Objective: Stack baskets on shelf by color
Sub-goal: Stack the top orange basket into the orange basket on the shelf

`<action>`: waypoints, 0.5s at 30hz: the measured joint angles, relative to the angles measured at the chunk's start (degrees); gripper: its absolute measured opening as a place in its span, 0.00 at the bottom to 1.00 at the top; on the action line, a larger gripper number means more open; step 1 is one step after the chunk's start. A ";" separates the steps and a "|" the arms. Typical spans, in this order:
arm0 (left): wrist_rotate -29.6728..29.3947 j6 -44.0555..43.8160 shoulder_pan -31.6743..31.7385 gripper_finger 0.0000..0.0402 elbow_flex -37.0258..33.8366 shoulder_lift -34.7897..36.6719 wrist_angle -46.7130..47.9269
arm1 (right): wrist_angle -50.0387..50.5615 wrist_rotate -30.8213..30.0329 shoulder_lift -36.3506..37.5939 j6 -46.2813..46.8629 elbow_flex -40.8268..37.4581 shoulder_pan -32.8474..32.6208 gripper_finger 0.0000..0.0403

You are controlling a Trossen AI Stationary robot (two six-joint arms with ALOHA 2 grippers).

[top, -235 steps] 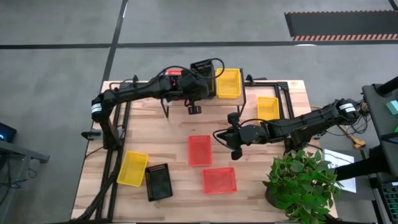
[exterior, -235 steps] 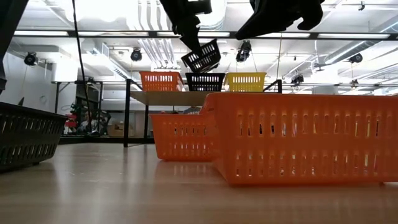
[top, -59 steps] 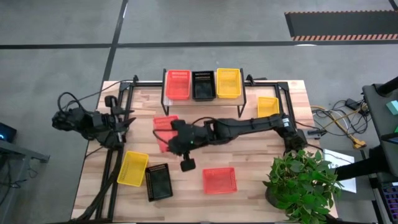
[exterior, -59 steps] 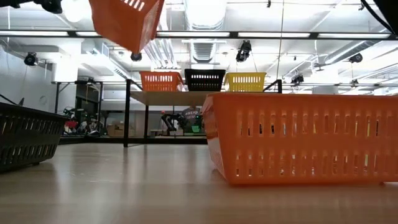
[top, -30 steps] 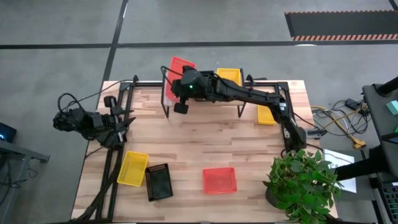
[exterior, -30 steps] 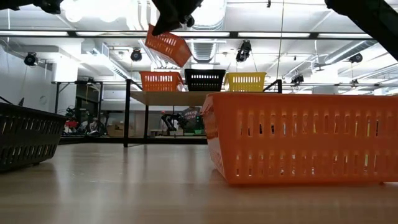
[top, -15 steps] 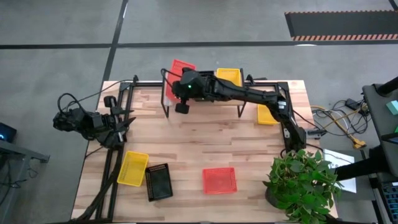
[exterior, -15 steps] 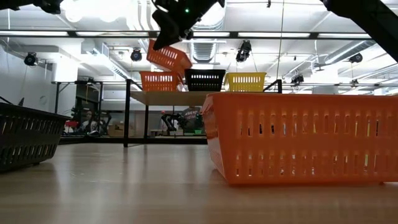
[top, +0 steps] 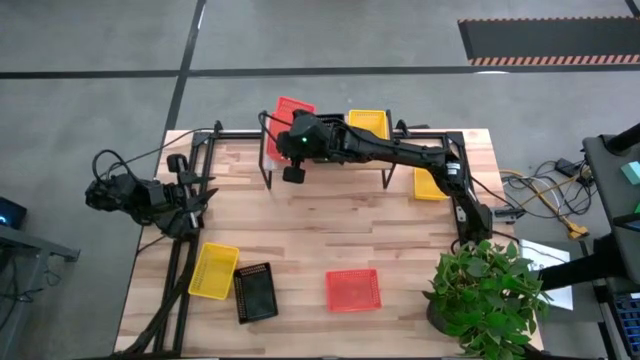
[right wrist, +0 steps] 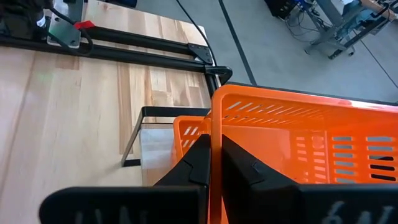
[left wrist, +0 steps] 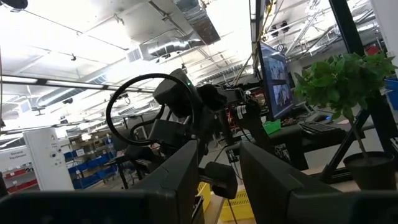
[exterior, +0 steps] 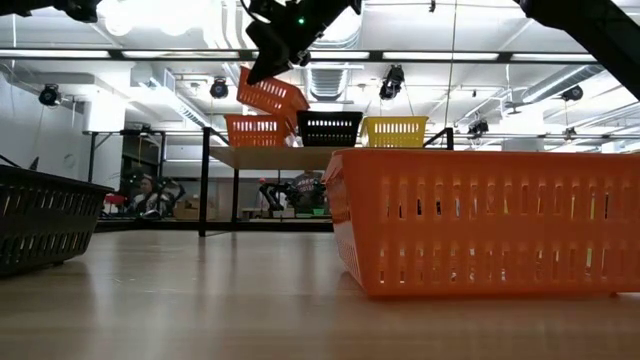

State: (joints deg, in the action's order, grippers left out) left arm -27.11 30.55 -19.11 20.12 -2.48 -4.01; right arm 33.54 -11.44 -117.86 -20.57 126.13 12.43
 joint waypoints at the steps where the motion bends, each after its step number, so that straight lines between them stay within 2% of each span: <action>1: 0.00 0.00 0.00 0.26 0.00 0.00 0.02 | 0.00 -0.01 0.00 -0.01 0.00 0.00 0.03; 15: 0.00 -0.02 0.01 0.26 0.00 0.00 -0.02 | 0.02 -0.11 0.00 -1.02 -0.02 0.00 0.03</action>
State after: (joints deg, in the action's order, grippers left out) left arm -27.11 30.52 -19.10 20.12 -2.48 -4.03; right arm 33.56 -11.55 -117.86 -21.59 126.10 12.43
